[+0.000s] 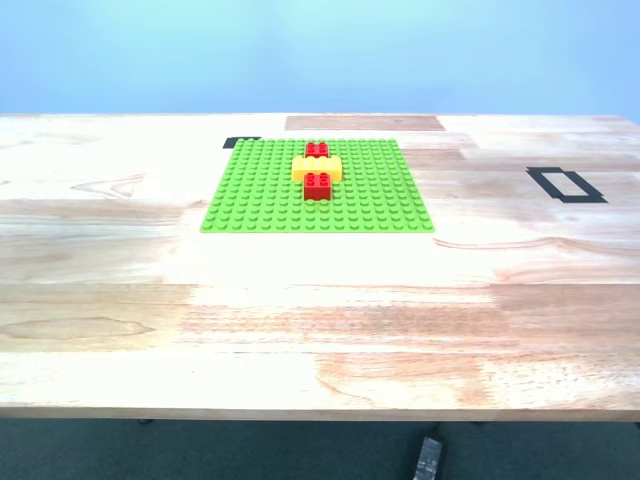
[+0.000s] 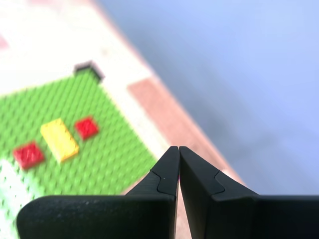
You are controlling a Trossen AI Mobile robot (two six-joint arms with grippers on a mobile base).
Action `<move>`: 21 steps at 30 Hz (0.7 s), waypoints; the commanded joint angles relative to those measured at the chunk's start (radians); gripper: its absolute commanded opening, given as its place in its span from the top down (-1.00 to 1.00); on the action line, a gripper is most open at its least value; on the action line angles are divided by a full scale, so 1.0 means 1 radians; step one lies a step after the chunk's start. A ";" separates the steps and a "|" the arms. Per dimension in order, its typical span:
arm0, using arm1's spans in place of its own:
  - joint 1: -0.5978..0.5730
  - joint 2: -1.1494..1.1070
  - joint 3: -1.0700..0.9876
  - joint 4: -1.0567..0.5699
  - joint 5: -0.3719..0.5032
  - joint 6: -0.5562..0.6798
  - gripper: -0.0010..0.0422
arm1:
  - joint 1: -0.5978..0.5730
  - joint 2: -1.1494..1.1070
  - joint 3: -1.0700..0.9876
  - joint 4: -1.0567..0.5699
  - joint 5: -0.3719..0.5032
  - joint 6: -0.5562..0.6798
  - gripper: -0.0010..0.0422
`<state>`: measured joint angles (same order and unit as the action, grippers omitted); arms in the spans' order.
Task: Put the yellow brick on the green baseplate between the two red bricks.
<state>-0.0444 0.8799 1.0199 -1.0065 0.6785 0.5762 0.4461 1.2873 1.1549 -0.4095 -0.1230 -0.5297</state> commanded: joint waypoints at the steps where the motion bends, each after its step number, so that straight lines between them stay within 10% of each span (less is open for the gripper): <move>1: 0.000 -0.003 0.000 0.007 0.002 -0.001 0.96 | -0.048 -0.135 -0.127 0.081 0.001 0.049 0.96; 21: 0.001 -0.312 -0.335 0.531 -0.095 -0.288 0.96 | -0.325 -0.828 -0.624 0.269 0.034 0.309 0.96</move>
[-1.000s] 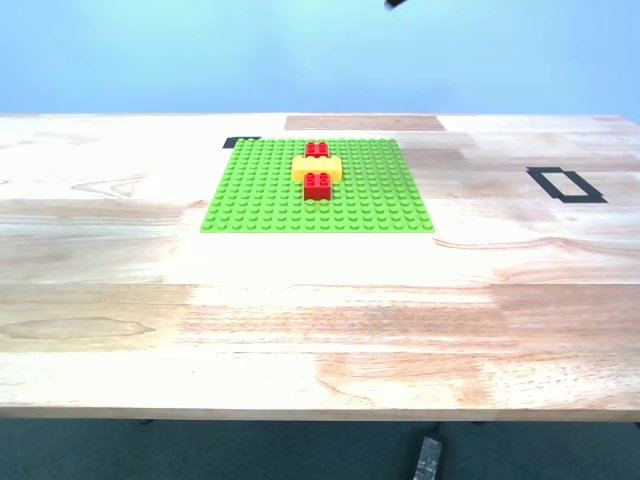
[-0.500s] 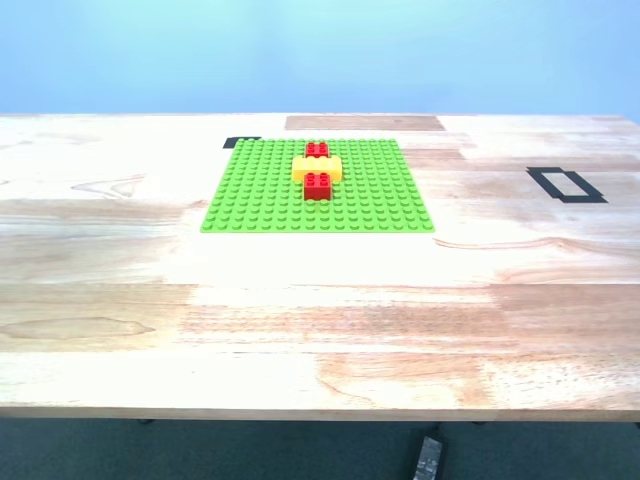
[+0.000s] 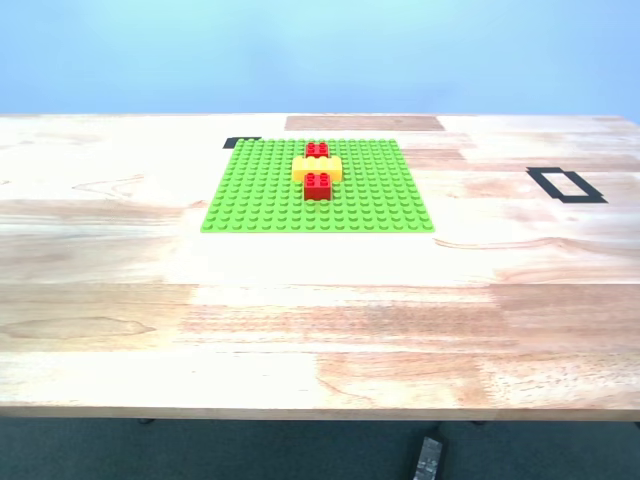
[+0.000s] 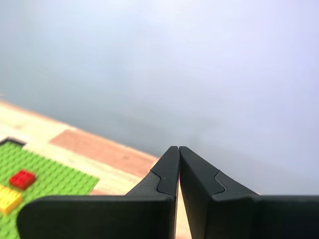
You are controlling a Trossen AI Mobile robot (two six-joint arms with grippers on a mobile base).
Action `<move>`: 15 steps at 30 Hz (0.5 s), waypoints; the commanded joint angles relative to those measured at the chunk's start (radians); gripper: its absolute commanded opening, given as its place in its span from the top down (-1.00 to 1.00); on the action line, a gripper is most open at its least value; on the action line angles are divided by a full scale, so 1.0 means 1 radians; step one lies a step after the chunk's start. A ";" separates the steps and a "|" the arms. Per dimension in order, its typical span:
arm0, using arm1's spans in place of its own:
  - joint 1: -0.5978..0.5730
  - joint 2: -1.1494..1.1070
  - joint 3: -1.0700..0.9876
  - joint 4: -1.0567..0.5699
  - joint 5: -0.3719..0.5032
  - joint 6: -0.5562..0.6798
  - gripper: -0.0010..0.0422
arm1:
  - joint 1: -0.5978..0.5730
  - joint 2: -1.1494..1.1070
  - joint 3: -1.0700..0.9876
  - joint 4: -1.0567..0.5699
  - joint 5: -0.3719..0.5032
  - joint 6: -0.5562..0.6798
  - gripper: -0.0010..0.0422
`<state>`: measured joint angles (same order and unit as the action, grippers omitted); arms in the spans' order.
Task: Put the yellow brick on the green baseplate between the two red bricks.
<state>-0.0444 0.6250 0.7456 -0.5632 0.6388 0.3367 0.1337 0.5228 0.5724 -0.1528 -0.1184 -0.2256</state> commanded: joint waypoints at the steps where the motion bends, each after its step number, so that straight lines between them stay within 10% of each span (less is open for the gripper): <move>1: 0.001 -0.089 -0.090 0.127 -0.076 -0.074 0.96 | -0.016 -0.094 -0.061 0.013 0.046 0.005 0.96; 15: 0.001 -0.380 -0.428 0.454 -0.248 -0.283 0.96 | -0.016 -0.406 -0.412 0.269 0.074 0.143 0.96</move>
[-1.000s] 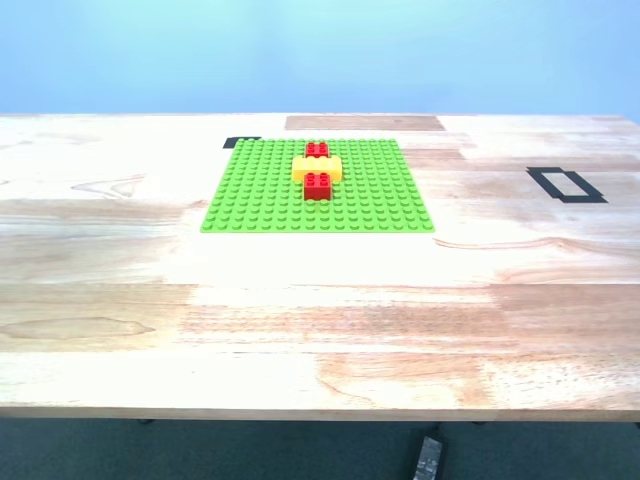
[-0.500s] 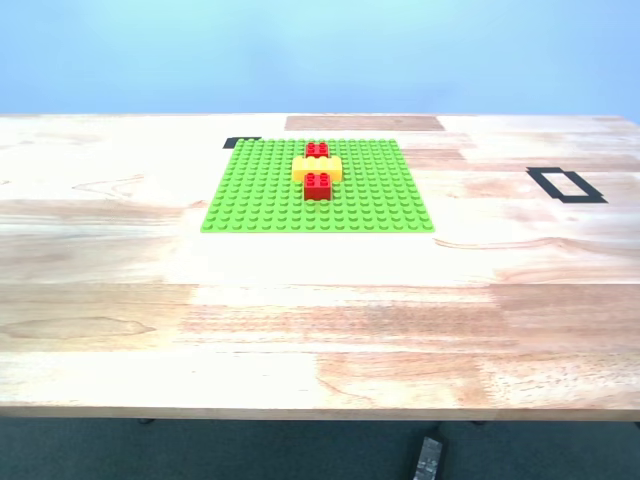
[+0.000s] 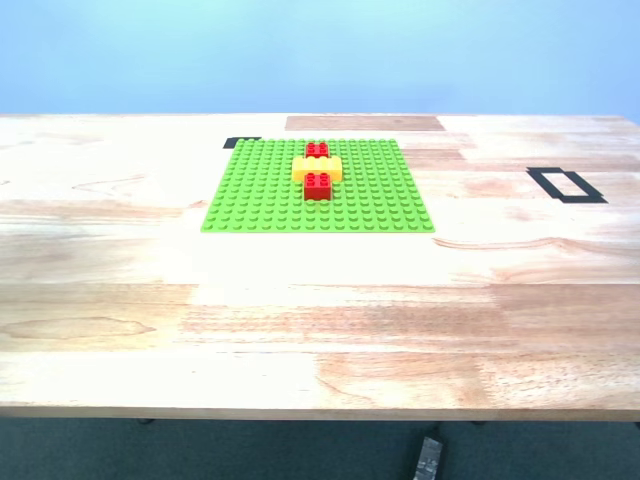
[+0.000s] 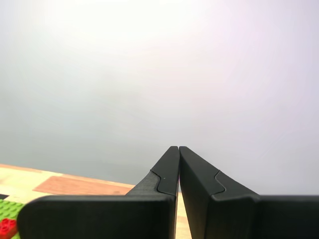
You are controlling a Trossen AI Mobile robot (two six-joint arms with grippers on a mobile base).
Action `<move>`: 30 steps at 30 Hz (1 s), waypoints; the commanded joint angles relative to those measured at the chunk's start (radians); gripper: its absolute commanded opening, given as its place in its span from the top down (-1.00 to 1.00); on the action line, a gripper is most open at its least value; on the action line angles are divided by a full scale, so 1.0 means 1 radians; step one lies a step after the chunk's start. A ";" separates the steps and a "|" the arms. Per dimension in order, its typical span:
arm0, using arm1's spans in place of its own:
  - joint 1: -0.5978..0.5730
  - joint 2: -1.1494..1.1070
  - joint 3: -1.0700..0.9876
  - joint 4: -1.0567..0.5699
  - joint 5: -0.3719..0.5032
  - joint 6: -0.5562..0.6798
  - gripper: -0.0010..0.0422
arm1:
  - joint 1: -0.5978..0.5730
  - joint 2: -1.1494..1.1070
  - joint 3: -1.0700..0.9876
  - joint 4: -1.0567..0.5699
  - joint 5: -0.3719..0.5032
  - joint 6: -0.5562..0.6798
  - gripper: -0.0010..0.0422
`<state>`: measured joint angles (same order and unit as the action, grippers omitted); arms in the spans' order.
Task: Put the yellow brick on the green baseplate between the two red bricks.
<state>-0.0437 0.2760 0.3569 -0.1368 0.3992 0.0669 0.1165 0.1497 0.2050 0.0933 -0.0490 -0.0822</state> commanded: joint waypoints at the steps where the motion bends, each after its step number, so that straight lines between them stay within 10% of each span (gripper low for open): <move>1: 0.000 -0.044 -0.057 0.042 -0.009 -0.024 0.96 | 0.000 -0.047 -0.062 0.023 0.010 0.002 0.96; 30: 0.000 -0.269 -0.320 0.097 -0.209 -0.051 0.96 | -0.002 -0.123 -0.196 -0.011 0.083 -0.010 0.96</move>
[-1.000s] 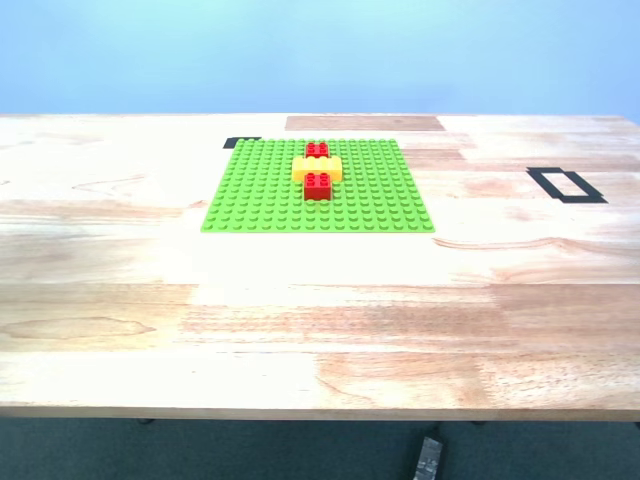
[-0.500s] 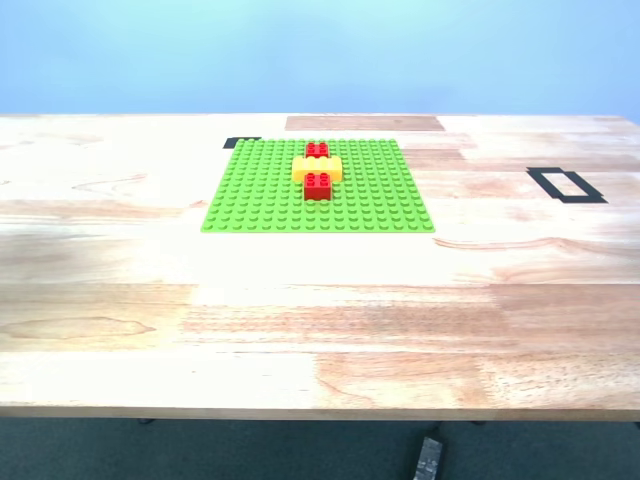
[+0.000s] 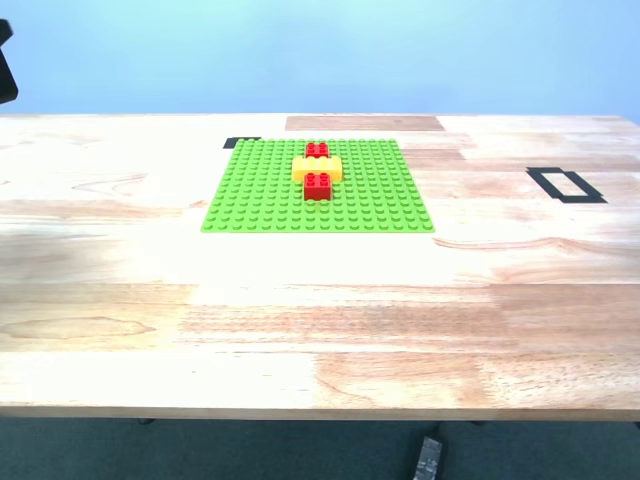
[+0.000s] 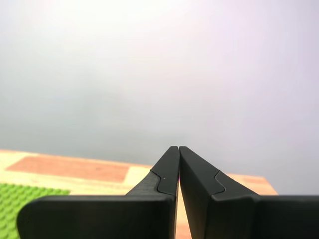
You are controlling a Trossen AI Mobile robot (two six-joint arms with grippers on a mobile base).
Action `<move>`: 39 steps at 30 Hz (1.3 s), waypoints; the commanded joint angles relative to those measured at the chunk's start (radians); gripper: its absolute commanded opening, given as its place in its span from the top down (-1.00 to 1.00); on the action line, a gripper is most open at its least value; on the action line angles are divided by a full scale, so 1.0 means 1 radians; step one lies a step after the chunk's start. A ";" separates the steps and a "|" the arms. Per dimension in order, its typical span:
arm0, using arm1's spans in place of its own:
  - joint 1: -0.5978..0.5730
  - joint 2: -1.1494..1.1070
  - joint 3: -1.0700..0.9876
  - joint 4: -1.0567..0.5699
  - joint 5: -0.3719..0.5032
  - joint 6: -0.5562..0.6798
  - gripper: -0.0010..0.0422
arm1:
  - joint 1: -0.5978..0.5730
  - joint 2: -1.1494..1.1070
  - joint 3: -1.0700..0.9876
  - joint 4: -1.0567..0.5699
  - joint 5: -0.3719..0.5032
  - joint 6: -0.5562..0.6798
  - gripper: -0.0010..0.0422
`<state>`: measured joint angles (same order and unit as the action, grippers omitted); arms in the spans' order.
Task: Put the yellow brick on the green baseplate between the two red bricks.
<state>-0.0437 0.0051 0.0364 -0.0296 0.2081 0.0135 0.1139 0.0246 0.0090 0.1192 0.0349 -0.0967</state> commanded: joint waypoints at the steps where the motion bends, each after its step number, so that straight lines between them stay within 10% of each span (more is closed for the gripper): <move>1: 0.000 0.002 0.002 -0.016 -0.024 0.001 0.96 | 0.000 0.000 0.000 -0.059 -0.001 0.008 0.96; 39: 0.000 0.066 0.029 -0.115 -0.070 -0.010 0.96 | 0.003 0.002 0.001 -0.101 -0.002 0.018 0.96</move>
<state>-0.0437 0.0708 0.0654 -0.1440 0.1379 0.0032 0.1165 0.0257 0.0090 0.0174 0.0334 -0.0799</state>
